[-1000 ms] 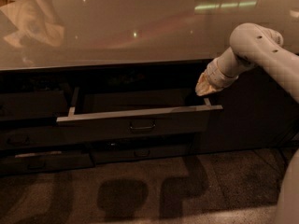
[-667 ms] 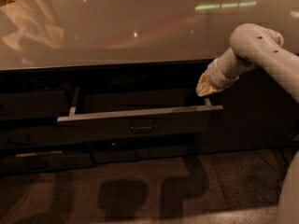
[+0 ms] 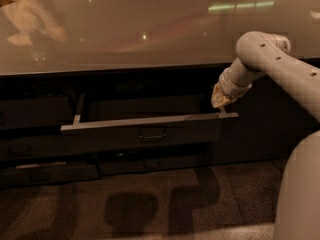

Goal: Open top drawer

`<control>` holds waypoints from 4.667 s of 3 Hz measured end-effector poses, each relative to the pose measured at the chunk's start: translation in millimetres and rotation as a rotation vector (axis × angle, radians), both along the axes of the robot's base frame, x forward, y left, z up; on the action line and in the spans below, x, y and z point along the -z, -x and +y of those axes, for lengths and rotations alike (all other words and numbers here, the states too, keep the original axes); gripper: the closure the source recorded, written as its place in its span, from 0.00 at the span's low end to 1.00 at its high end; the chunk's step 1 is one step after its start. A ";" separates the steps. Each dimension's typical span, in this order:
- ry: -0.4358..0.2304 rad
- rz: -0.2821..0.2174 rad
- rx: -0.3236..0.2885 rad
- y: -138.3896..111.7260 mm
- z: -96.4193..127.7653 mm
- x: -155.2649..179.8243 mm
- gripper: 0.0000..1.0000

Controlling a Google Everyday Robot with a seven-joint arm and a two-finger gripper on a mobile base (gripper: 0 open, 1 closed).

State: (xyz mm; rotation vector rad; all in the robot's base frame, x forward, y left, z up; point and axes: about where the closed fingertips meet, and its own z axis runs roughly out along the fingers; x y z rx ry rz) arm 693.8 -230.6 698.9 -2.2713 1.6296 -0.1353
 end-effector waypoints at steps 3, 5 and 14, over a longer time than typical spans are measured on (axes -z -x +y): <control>0.058 0.071 0.042 -8.5 -10.8 26.0 1.00; 0.072 0.071 0.035 -4.8 -7.5 26.8 1.00; 0.073 0.026 0.050 43.7 0.1 25.7 0.00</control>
Offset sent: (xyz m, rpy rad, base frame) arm 0.0188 -0.0151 -0.0300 -0.1107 0.0891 -0.0720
